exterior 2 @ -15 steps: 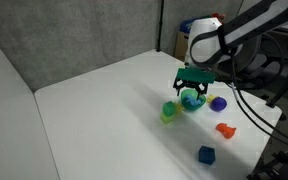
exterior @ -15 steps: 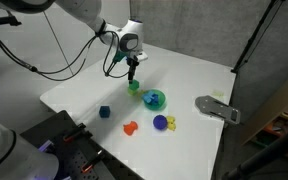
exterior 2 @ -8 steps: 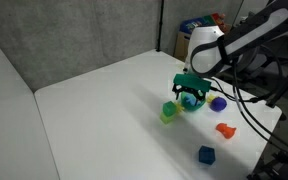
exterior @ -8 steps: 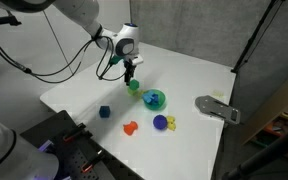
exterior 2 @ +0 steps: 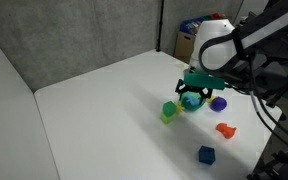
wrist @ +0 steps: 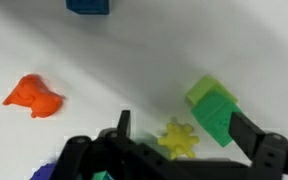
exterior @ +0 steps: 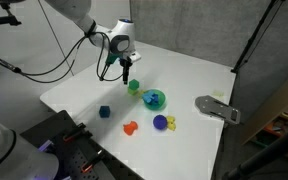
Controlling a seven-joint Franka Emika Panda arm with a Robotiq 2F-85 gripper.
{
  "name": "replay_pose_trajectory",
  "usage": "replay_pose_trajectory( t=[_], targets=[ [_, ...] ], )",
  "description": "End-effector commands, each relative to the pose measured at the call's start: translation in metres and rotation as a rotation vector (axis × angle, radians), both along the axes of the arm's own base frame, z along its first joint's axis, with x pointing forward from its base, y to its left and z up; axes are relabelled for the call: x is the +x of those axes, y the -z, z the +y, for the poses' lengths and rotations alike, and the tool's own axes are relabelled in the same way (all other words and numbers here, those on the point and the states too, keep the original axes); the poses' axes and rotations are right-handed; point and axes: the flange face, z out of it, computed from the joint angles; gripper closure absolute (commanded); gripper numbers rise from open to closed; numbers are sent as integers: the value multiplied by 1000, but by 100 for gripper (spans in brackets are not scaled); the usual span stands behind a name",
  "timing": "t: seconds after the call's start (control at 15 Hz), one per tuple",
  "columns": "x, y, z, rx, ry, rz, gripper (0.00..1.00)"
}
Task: Put the light blue object in the bowl
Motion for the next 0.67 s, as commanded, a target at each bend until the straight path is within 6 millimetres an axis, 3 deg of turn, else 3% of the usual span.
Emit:
replay_pose_trajectory(
  t=[0.0,0.6],
  targets=[
    [-31,-48,-24,15,-131,-13,0],
    [-101,-171,-81,-10,-417,20,0]
  ],
)
